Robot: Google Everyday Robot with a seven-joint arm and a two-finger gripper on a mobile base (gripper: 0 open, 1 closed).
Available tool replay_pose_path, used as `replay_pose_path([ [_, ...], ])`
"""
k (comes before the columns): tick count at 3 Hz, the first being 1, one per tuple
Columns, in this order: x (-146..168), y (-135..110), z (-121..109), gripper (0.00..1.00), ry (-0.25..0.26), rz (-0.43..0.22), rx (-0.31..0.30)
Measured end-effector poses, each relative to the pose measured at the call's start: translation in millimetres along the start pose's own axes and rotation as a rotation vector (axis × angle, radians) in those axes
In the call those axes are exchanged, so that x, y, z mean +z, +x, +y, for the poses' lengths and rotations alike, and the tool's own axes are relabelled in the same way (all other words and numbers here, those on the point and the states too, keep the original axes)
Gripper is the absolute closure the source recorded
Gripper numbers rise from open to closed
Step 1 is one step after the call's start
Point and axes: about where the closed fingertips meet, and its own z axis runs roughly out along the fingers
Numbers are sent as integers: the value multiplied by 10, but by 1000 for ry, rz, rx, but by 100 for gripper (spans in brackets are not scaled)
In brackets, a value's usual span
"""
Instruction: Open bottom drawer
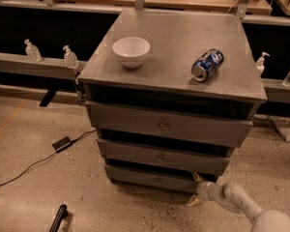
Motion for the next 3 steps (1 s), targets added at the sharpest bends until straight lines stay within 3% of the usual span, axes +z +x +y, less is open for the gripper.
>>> replay_pose_path([
  [1,-12,-31,2,15,33,-2,2],
  [2,11,-40,12,37,29,-4,2],
  [3,31,-52,20,68,26,-6,2],
])
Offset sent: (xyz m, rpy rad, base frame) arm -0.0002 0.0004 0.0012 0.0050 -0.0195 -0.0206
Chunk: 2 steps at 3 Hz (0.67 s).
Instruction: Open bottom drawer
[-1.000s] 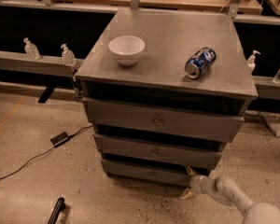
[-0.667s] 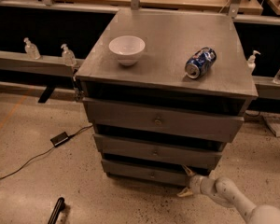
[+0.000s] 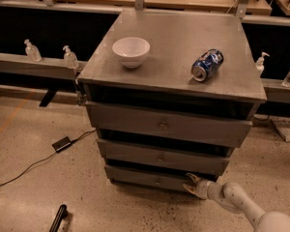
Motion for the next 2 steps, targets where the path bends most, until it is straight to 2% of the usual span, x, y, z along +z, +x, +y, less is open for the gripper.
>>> replay_pose_path([
  [1,-8,-8,-7,92,0,0,0],
  [2,-40,-41,-33,100,0,0,0],
])
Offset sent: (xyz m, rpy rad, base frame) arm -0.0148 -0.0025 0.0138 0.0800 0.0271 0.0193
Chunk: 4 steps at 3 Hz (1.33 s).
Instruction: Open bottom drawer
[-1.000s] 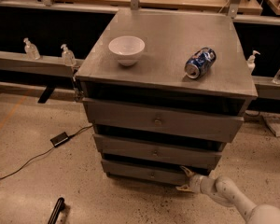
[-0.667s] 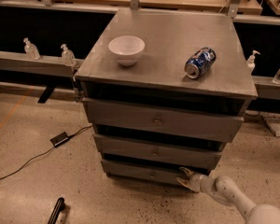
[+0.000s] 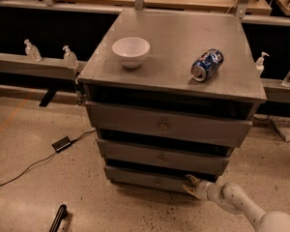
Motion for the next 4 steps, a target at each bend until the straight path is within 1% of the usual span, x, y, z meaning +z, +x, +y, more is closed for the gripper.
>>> replay_pose_path([
  [2,-1,0,1,100,0,0,0],
  [4,-1,-1,1,51,0,0,0],
])
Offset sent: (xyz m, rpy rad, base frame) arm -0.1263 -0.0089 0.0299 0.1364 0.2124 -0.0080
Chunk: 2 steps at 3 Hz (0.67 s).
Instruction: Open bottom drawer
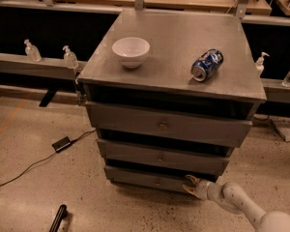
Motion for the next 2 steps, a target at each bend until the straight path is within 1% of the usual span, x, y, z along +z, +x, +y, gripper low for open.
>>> replay_pose_path([
  [1,1,-1,0,28,0,0,0],
  [2,8,-5,4,0,-1,-1,0],
])
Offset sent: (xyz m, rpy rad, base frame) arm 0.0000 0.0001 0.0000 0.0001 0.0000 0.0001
